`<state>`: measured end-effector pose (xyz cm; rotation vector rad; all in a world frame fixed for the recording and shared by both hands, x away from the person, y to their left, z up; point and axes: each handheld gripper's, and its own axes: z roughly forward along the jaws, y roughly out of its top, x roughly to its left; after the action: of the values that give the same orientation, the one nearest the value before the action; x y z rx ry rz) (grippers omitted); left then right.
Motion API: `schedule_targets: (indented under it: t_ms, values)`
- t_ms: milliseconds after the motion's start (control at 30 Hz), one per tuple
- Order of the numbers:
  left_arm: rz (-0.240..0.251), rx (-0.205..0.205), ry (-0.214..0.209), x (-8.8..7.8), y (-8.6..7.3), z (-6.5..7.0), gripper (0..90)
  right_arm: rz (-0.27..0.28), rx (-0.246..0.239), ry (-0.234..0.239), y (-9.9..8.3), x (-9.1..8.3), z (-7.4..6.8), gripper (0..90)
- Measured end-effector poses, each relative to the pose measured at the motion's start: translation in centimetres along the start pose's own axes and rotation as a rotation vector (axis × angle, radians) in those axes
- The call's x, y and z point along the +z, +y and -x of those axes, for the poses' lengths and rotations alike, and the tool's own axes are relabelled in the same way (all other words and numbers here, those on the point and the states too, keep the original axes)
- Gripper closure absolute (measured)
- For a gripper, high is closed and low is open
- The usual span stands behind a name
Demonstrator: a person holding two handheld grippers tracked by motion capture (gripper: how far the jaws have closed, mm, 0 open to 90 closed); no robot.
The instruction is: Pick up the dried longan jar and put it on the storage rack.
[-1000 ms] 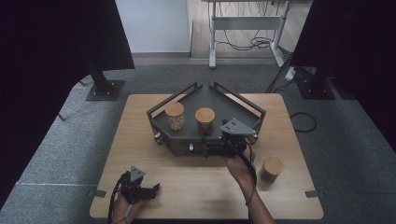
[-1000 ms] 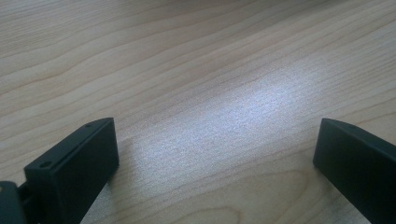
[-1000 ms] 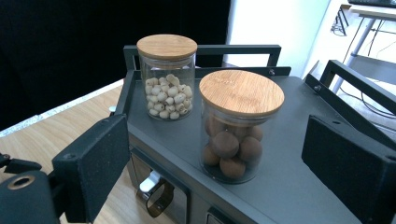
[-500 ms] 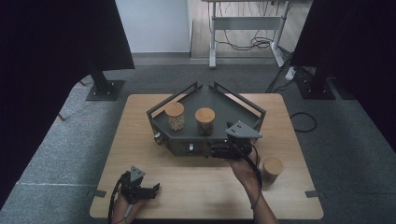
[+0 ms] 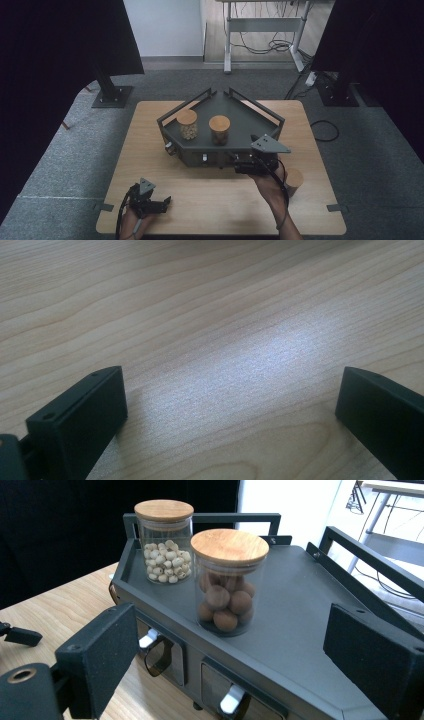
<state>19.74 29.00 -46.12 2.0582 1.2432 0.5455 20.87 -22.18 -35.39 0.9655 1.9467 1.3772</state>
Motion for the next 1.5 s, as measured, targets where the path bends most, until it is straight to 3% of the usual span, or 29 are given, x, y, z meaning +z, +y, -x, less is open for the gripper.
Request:
schedule_targets:
  t_ms: [1500]
  values:
    - [0.001, -0.001, 0.000, 0.0, 0.0, 0.0, 0.0, -0.019, -0.013, -0.079, -2.9, -3.5, -0.2, 6.8]
